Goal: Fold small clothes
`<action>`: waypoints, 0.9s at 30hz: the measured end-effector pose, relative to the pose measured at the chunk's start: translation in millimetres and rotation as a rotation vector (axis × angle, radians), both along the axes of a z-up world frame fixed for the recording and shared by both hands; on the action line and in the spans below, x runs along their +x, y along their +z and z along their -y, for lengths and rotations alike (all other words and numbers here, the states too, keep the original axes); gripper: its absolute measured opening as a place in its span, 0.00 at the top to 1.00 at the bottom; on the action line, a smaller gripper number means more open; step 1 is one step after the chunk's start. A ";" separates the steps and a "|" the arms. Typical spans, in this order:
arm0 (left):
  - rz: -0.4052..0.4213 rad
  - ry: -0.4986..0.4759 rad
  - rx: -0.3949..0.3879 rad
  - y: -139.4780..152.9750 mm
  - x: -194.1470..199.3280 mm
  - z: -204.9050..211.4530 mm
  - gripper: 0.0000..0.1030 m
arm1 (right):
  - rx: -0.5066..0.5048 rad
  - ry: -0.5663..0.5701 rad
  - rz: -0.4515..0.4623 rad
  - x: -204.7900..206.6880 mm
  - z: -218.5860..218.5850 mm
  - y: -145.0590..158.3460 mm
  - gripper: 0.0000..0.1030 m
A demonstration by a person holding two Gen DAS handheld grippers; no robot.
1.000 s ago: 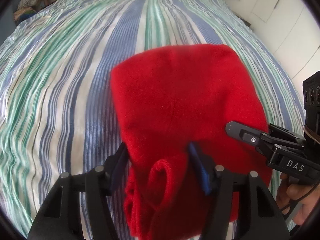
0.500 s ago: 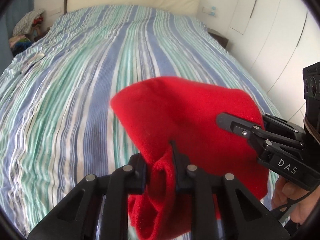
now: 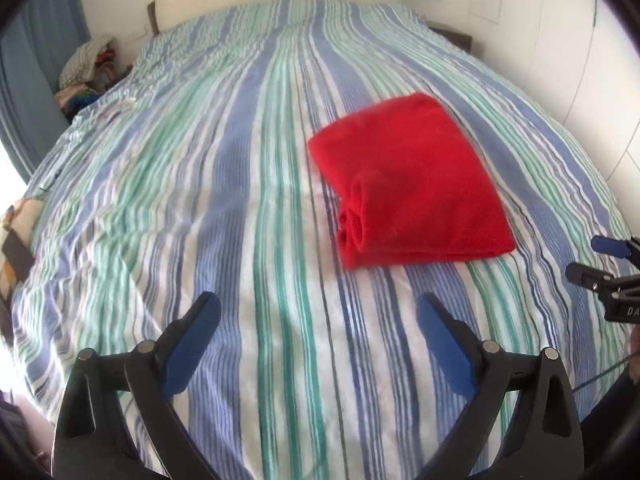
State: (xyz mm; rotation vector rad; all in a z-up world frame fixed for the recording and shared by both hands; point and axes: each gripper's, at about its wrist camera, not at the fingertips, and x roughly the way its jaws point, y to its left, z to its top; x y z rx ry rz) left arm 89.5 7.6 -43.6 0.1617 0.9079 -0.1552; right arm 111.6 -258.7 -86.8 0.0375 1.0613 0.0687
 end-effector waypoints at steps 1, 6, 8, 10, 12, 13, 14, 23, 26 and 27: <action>0.032 0.012 0.006 11.3 -7.7 0.2 0.02 | -0.007 0.002 0.007 -12.1 -4.6 5.9 0.12; 0.098 0.041 0.031 46.3 -38.6 -3.9 0.02 | 0.021 0.037 0.089 -59.7 -36.1 54.2 0.04; 0.072 0.045 0.034 50.5 -49.7 -5.6 0.02 | 0.036 0.054 0.116 -75.8 -49.9 71.3 0.03; 0.018 0.043 0.044 53.9 -56.7 -5.5 0.02 | 0.049 0.057 0.120 -85.8 -58.3 84.7 0.03; -0.002 0.039 0.054 57.7 -68.4 -4.6 0.02 | 0.043 0.049 0.119 -95.7 -65.9 96.4 0.03; -0.002 0.040 0.059 60.1 -73.9 -3.4 0.02 | 0.033 0.047 0.122 -100.7 -69.7 101.7 0.03; -0.002 0.039 0.063 61.7 -78.9 -2.5 0.02 | 0.021 0.045 0.124 -105.0 -72.5 107.1 0.03; -0.043 0.025 -0.011 78.7 -103.2 -2.5 0.02 | -0.037 0.042 0.109 -128.3 -88.4 136.7 0.03; -0.058 0.015 -0.042 82.4 -110.2 -2.9 0.02 | -0.044 0.042 0.118 -136.0 -92.2 144.5 0.02; -0.058 0.014 -0.047 83.2 -112.2 -3.3 0.01 | -0.046 0.044 0.123 -139.1 -93.4 146.5 0.01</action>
